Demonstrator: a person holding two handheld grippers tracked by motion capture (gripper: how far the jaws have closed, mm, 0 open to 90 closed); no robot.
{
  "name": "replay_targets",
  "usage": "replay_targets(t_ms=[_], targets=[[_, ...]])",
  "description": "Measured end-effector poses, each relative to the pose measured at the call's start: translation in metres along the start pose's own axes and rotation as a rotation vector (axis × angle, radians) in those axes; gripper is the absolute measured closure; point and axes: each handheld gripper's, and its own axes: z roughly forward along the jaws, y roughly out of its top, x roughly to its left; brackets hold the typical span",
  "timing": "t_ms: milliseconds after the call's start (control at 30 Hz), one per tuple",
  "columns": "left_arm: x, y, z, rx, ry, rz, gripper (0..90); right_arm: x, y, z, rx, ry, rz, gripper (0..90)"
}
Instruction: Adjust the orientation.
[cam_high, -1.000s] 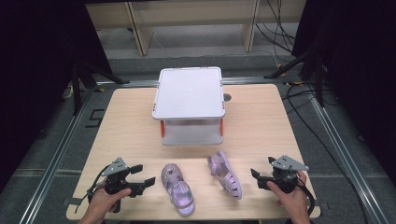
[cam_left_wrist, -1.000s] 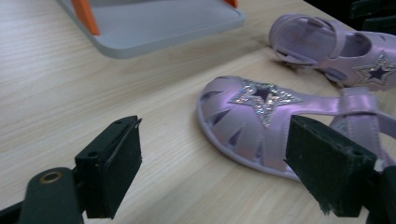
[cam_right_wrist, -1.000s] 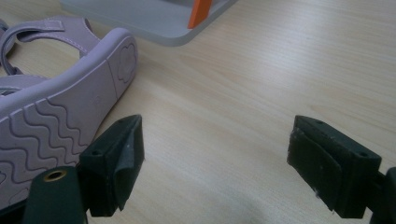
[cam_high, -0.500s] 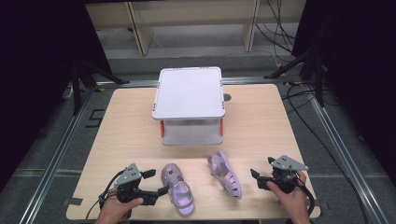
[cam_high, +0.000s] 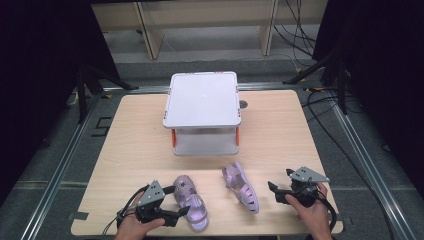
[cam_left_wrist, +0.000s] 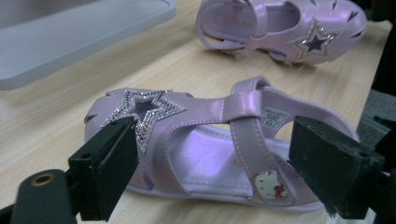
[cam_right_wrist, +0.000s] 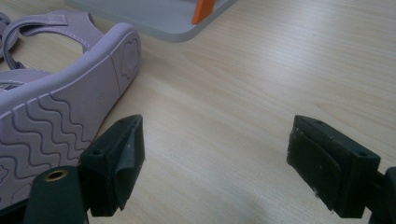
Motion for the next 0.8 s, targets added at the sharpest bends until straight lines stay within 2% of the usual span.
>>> replay_targets(t_ms=[67, 100, 133, 233, 267, 367, 433, 467, 533, 600, 633, 700, 800], targets=[[-0.001, -0.001, 0.001, -0.016, -0.007, -0.025, 14.9, 0.0, 0.0, 0.0, 0.0, 0.002, -0.002, 19.0], [0.0, -0.001, 0.001, -0.009, -0.005, -0.017, 14.9, 0.002, 0.0, -0.001, 0.005, -0.002, 0.018, 19.0], [0.001, -0.001, 0.0, 0.008, 0.001, 0.004, 14.9, 0.002, 0.0, -0.001, 0.003, 0.0, 0.016, 19.0], [0.002, -0.001, -0.002, 0.012, 0.004, 0.001, 14.9, 0.002, 0.0, -0.001, 0.005, 0.0, 0.018, 19.0], [0.001, -0.001, -0.002, -0.002, -0.001, -0.021, 14.9, 0.002, 0.0, -0.001, 0.006, -0.001, 0.018, 19.0], [0.004, -0.002, -0.005, 0.014, 0.011, -0.007, 14.9, 0.002, 0.0, -0.002, 0.005, 0.001, 0.019, 19.0], [0.004, -0.002, -0.006, 0.013, 0.01, -0.012, 14.9, 0.002, 0.0, -0.001, 0.006, 0.0, 0.018, 19.0], [0.007, -0.002, -0.009, 0.022, 0.026, 0.001, 15.0, 0.002, 0.0, -0.001, 0.007, -0.001, 0.019, 19.0], [0.009, -0.002, -0.011, 0.023, 0.047, -0.002, 14.9, 0.001, 0.0, 0.0, 0.0, 0.002, -0.003, 19.0], [0.01, -0.003, -0.013, 0.012, 0.053, -0.013, 15.1, 0.001, 0.0, 0.0, 0.001, 0.002, -0.002, 19.0], [0.012, -0.003, -0.014, 0.023, 0.063, -0.003, 15.2, 0.001, 0.0, 0.0, 0.004, 0.004, 0.006, 19.0], [0.012, -0.004, -0.015, 0.004, 0.054, -0.032, 15.3, 0.001, 0.0, -0.001, 0.005, 0.003, 0.011, 19.0], [0.011, -0.004, -0.014, 0.001, 0.057, -0.024, 15.7, 0.001, 0.0, -0.001, 0.005, 0.003, 0.012, 19.0]])
